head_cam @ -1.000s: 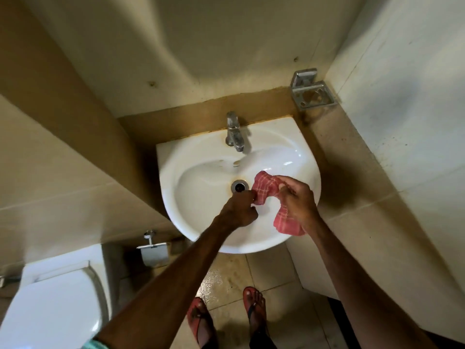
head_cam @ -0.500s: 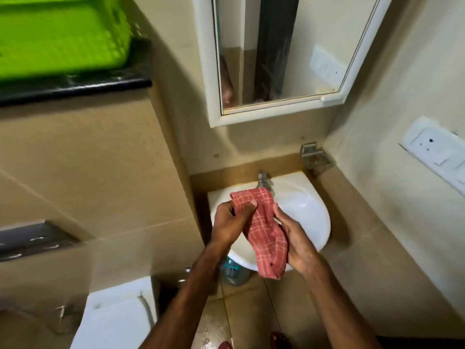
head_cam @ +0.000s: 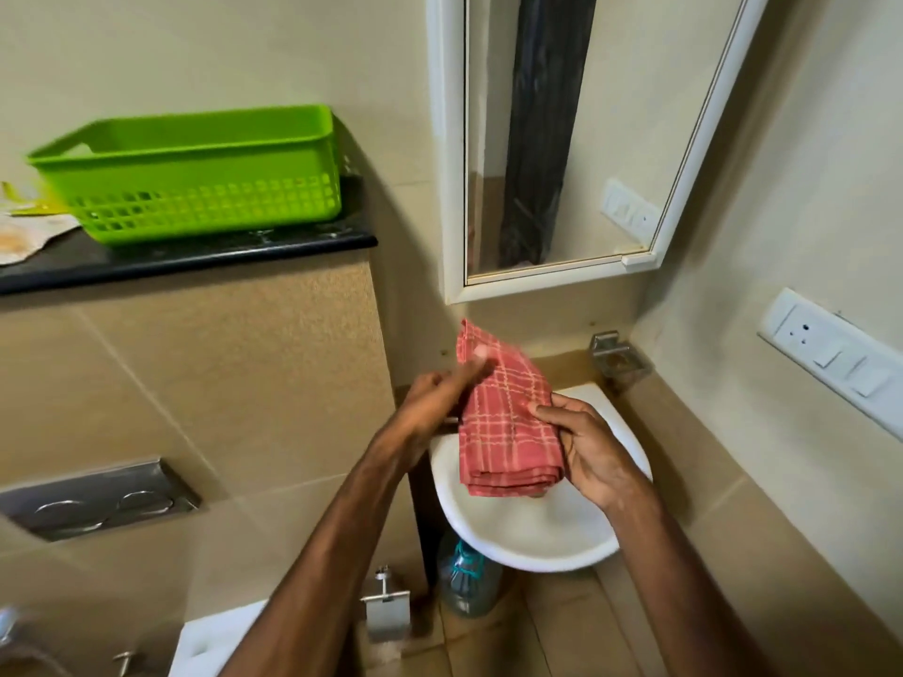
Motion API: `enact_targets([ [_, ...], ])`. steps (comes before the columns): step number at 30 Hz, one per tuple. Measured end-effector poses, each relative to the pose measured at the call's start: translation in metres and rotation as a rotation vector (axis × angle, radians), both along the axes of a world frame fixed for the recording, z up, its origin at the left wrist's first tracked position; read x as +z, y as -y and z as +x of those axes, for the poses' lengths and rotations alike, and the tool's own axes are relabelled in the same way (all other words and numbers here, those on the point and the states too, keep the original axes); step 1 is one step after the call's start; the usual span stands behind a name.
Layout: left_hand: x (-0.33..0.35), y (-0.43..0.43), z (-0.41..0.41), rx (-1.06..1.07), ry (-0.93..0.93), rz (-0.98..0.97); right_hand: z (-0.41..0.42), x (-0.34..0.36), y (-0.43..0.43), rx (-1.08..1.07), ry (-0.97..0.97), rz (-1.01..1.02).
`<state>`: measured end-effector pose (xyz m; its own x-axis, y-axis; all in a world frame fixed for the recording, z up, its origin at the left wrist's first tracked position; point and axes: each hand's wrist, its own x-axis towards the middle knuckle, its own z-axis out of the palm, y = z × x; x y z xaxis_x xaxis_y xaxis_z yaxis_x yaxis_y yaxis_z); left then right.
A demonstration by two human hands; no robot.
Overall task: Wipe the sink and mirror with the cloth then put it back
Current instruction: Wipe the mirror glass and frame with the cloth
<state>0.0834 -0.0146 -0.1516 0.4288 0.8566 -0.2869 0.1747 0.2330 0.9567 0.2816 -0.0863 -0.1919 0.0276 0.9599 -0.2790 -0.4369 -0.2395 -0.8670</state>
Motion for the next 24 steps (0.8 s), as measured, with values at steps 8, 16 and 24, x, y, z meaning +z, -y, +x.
enact_targets([
  [8,-0.003,0.005,0.007,-0.004,0.053,0.030,-0.007,0.022,-0.002,-0.135,0.225,0.034],
  [16,0.050,0.000,-0.001,-0.057,0.295,0.488,-0.014,0.065,-0.009,-0.326,0.352,0.370],
  [24,0.048,0.003,-0.003,-0.087,0.243,0.526,-0.011,0.061,-0.005,-0.217,0.272,0.310],
])
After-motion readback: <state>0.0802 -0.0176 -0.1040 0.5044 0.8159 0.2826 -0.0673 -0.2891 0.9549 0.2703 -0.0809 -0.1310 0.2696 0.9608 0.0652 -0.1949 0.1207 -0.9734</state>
